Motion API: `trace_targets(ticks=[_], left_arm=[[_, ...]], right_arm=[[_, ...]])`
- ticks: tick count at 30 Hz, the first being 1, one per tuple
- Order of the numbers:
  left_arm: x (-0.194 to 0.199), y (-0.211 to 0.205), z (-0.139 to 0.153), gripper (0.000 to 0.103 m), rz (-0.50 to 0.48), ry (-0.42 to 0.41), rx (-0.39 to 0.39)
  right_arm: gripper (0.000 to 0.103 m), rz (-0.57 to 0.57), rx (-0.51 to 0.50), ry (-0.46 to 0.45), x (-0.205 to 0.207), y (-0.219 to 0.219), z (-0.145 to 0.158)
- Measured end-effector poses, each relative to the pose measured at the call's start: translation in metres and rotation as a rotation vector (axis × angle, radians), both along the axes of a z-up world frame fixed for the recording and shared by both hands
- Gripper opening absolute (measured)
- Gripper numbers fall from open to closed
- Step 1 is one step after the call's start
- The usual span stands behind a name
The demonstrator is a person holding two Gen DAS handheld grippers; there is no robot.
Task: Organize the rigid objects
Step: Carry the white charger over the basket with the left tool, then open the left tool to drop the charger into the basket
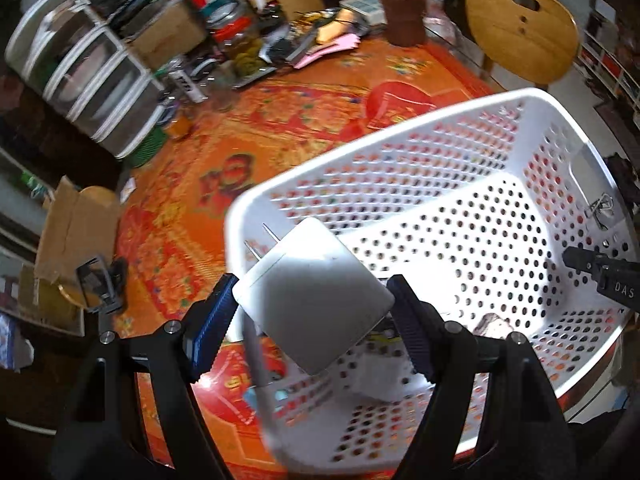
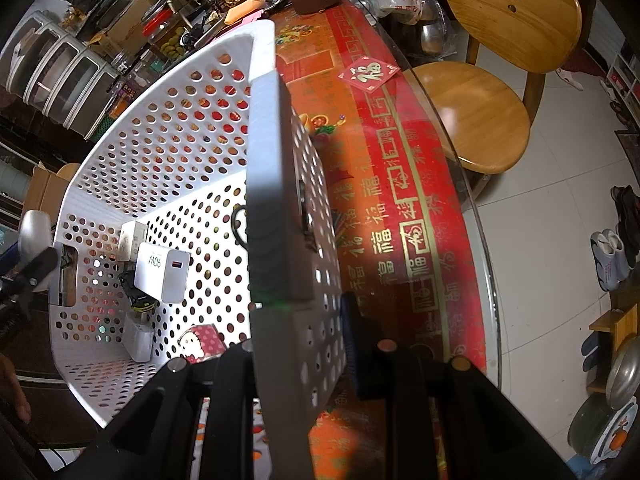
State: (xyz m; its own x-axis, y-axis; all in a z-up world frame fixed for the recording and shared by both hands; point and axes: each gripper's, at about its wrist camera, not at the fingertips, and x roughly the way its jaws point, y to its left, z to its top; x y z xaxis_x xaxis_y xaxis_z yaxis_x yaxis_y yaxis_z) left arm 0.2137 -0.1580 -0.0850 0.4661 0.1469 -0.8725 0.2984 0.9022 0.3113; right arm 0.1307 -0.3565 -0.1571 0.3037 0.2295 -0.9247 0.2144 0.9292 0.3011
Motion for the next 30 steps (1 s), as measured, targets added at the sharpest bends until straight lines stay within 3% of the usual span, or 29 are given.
trace_targets(ticks=[8,15,23,27,30], left_arm=[[0.018,-0.023,-0.047,0.074,-0.029,0.113,-0.016],[0.028,-0.024,-0.071,0.074,-0.021,0.155,0.011],[0.036,-0.012,-0.078,0.074,-0.004,0.183,-0.023],[0.030,-0.009,-0.066,0.091,-0.022,0.136,-0.019],[0.027,-0.001,-0.054,0.094,-0.021,0.113,-0.041]], right_arm=[[0.021,0.000,0.001,-0.001,0.000,0.000,0.000],[0.021,0.000,0.001,-0.001,-0.001,0.000,0.000],[0.021,0.000,0.001,0.000,-0.001,0.000,0.000],[0.021,0.000,0.002,-0.001,-0.001,-0.001,0.000],[0.021,0.001,0.002,-0.001,-0.001,-0.001,-0.001]])
